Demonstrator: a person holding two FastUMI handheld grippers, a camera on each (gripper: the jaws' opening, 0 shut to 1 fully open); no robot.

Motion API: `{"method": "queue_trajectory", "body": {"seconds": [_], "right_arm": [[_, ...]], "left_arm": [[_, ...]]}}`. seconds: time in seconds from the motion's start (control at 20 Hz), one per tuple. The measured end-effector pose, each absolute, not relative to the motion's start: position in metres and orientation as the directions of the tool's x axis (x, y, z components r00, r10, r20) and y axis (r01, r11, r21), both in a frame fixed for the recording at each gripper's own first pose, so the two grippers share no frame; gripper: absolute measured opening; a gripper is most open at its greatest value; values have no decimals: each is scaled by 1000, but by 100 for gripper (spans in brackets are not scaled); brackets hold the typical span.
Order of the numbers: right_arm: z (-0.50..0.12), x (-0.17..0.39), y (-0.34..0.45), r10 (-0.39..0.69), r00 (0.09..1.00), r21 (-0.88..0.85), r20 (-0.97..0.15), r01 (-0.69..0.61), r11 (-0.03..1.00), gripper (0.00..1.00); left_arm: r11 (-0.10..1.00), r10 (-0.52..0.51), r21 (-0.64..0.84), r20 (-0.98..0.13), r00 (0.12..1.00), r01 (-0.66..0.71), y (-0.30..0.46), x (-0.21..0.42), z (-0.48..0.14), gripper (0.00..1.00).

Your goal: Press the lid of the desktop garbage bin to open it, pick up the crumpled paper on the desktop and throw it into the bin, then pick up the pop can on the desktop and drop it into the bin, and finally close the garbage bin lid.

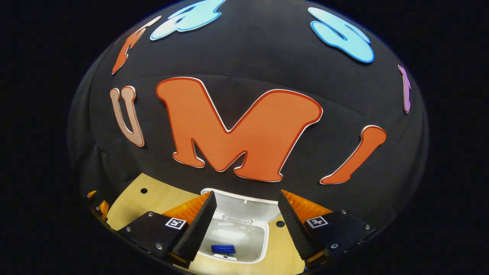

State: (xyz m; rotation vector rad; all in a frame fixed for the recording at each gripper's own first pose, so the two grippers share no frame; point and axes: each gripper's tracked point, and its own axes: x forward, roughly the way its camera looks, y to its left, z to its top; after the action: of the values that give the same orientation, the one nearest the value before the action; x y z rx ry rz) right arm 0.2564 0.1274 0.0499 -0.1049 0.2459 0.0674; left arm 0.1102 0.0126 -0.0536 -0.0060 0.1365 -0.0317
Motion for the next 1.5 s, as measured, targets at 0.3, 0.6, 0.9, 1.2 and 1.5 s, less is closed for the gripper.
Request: {"method": "queue_trajectory", "body": {"seconds": [0.3,0.6,0.9,1.2,1.5], "right_arm": [[35,303,125,41,945,-19,-324,-50,999,98],[1,327,117,16,917,13,-398,-11,1000,99],[-24,310,121,51,899,38,-434,-39,999,99],[-80,277,126,86,867,50,-491,-71,996,99],[-134,249,130,76,841,3,-535,-88,996,99]], "left_arm": [[1000,-8,-27,-141,990,5,28,104,-53,98],[999,36,-15,-142,989,-39,50,96,-53,97],[999,51,-9,-147,988,-53,57,94,-53,97],[1000,21,-14,-137,990,-23,43,96,-50,97],[1000,-1,7,-133,991,2,32,92,-50,97]]}}
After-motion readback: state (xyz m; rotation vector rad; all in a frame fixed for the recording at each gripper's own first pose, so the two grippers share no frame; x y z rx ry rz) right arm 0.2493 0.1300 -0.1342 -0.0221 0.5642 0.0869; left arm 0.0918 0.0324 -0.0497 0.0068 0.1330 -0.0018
